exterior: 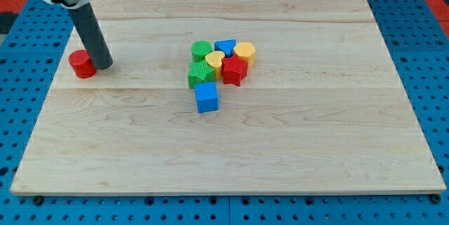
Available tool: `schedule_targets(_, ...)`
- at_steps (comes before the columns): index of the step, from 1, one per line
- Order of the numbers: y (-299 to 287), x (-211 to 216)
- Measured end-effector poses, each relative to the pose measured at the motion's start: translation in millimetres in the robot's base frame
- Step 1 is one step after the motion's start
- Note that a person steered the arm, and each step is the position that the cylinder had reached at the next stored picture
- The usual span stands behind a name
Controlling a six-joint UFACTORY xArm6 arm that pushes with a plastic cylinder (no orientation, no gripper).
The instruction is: Push the yellow hexagon towards the top center of the board
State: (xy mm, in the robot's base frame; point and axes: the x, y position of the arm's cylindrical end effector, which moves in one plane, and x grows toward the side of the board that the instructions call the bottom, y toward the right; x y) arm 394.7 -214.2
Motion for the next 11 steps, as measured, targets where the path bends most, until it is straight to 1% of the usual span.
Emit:
schedule_targets(1,-20,0)
schedule_targets(3,-19,0)
schedule_targets(4,27,51)
schedule_targets(5,96,110)
schedule_targets(6,186,121)
schedule_targets(7,215,117)
schedule_targets(8,246,88)
schedule_targets(9,245,41)
schedule_targets(10,226,21)
schedule_targets(11,221,-8)
